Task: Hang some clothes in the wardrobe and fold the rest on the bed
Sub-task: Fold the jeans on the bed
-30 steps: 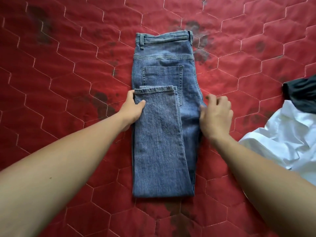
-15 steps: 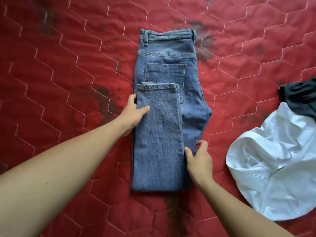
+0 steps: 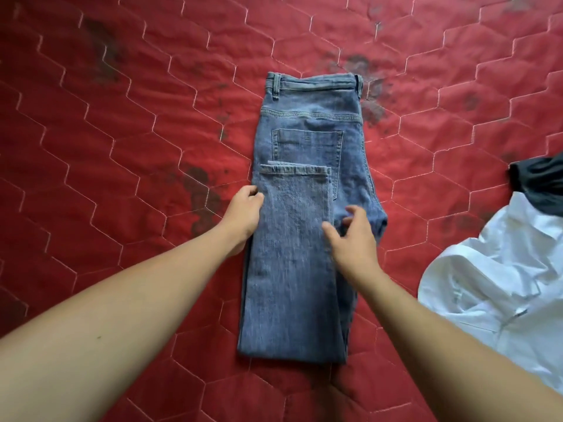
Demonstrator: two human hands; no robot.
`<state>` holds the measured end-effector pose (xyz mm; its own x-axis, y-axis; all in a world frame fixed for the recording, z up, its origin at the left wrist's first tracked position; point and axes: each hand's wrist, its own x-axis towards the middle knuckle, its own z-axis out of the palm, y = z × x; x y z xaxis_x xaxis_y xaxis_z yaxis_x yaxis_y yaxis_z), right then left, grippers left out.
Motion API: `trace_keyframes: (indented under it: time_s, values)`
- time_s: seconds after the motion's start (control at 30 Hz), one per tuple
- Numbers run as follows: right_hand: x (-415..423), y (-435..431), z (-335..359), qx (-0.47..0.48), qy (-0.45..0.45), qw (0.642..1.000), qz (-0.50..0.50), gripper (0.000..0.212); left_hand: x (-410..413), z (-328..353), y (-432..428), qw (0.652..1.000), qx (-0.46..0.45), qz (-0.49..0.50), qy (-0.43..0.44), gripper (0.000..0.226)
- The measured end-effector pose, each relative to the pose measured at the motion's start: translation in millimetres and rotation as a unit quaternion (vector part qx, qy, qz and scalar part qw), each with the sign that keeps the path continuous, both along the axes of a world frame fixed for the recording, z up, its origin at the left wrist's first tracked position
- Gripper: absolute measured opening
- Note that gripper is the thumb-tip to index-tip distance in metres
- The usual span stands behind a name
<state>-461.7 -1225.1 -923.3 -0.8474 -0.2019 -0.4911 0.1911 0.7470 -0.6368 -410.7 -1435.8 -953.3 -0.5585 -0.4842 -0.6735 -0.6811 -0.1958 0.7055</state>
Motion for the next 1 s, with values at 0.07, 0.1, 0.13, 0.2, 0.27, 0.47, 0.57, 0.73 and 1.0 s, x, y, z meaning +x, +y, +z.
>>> trace_keyframes:
  time_s: [0.07,0.1,0.13,0.2,0.27,0.47,0.57,0.73,1.0]
  values:
    - [-32,-27,-4,-0.051,-0.094,0.992,-0.065,0.054,-1,1,-2,1.000,0.014,0.000,0.011,0.016]
    - [-42,-37,-4,-0.080,-0.132,0.984,-0.092,0.041,-1,3,-1,1.000,0.021,-0.007,0.018,0.014]
    - [-49,-43,-2,-0.091,-0.151,0.979,-0.098,0.025,0,7,-1,0.999,0.024,-0.014,0.027,0.012]
    - [-58,-52,7,-0.080,-0.120,0.988,-0.057,0.022,-4,19,-3,0.998,0.014,-0.021,0.049,0.012]
    - [-78,-61,23,-0.131,-0.062,0.989,-0.042,0.026,-27,35,-16,0.995,-0.008,0.002,0.097,0.013]
    - [-141,-76,38,-0.158,-0.184,0.964,-0.106,0.019,-96,56,-68,0.997,0.069,-0.012,0.022,0.022]
    - [-98,-42,12,-0.063,-0.262,0.961,-0.069,0.019,-52,37,-51,0.991,0.057,-0.072,-0.097,0.038]
    - [-5,22,-3,-0.044,-0.279,0.957,-0.058,0.018,44,21,-7,0.976,0.136,-0.087,-0.146,0.023]
    - [79,67,-7,-0.012,-0.313,0.949,-0.017,0.011,133,21,49,0.965,0.116,-0.112,-0.206,0.023]
